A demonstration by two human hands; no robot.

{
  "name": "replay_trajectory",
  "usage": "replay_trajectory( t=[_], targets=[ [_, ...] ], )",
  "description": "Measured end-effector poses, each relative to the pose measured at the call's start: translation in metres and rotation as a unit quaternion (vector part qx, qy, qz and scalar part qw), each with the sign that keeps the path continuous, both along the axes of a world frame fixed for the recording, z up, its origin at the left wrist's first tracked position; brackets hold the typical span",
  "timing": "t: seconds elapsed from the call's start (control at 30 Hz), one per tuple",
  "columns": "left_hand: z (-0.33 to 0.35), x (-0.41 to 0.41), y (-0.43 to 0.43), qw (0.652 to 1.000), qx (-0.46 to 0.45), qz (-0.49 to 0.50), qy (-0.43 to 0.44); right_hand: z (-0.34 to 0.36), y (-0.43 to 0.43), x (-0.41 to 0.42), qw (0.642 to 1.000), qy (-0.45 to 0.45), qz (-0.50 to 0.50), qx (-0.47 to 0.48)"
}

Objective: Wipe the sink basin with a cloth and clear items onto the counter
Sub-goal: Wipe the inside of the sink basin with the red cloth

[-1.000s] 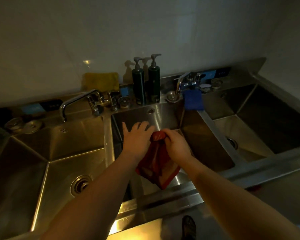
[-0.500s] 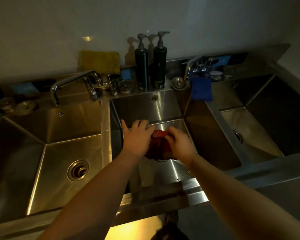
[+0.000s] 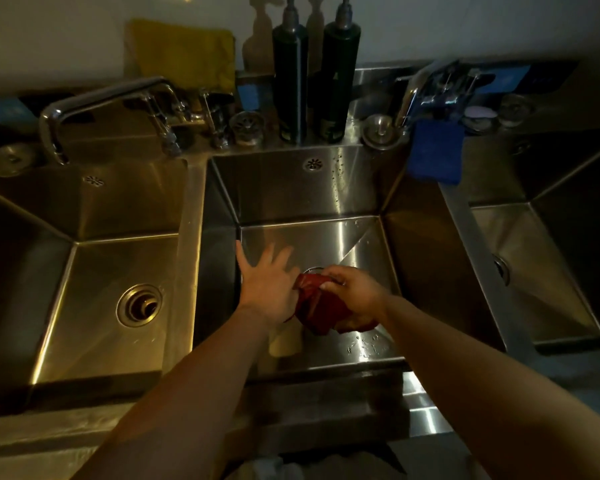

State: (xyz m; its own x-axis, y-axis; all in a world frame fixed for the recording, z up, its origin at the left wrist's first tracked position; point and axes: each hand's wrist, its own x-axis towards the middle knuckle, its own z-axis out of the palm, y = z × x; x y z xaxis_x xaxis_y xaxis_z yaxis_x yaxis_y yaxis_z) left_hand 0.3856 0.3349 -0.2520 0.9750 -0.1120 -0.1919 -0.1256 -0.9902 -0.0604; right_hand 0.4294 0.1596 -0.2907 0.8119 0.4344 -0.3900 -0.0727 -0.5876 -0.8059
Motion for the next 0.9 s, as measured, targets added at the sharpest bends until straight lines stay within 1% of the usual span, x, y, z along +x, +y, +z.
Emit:
replay_trajectory(
  t=[0.1, 0.2, 0.3, 0.37, 0.43, 0.5, 0.57, 0.63, 0.7, 0.77, 0.9],
  targets=[
    [-0.020, -0.001, 0.005, 1.000, -0.011, -0.019, 0.012, -0.016, 0.000, 0.006, 0.999, -0.001, 0.045, -0.022],
    [-0.043, 0.000, 0.011, 0.999, -0.009, -0.028, 0.022, -0.035, 0.004, 0.014, 0.996, 0.027, 0.077, -0.045],
    [-0.066, 0.008, 0.015, 0.999, -0.013, -0.022, 0.038, -0.058, 0.010, 0.023, 0.994, 0.030, 0.086, -0.068],
    [-0.082, 0.015, 0.016, 0.998, -0.009, -0.013, 0.053, -0.073, 0.013, 0.028, 0.995, 0.016, 0.069, -0.068],
    [-0.097, 0.020, 0.016, 0.998, -0.006, -0.006, 0.064, -0.087, 0.015, 0.033, 0.995, -0.017, 0.073, -0.072],
    [-0.109, 0.026, 0.017, 0.998, -0.010, 0.009, 0.064, -0.102, 0.018, 0.040, 0.989, -0.086, 0.085, -0.087],
    [-0.120, 0.032, 0.018, 0.998, -0.026, 0.033, 0.055, -0.115, 0.020, 0.048, 0.984, -0.136, 0.063, -0.098],
    [-0.128, 0.037, 0.020, 0.996, -0.030, 0.056, 0.055, -0.125, 0.020, 0.053, 0.981, -0.148, 0.031, -0.126],
    [-0.136, 0.040, 0.022, 0.995, -0.013, 0.071, 0.064, -0.134, 0.019, 0.055, 0.978, -0.149, 0.020, -0.141],
    [-0.143, 0.039, 0.022, 0.994, 0.001, 0.086, 0.069, -0.142, 0.017, 0.055, 0.976, -0.144, 0.041, -0.155],
    [-0.159, 0.035, 0.020, 0.991, 0.000, 0.091, 0.094, -0.159, 0.018, 0.051, 0.972, -0.134, 0.094, -0.171]
  ],
)
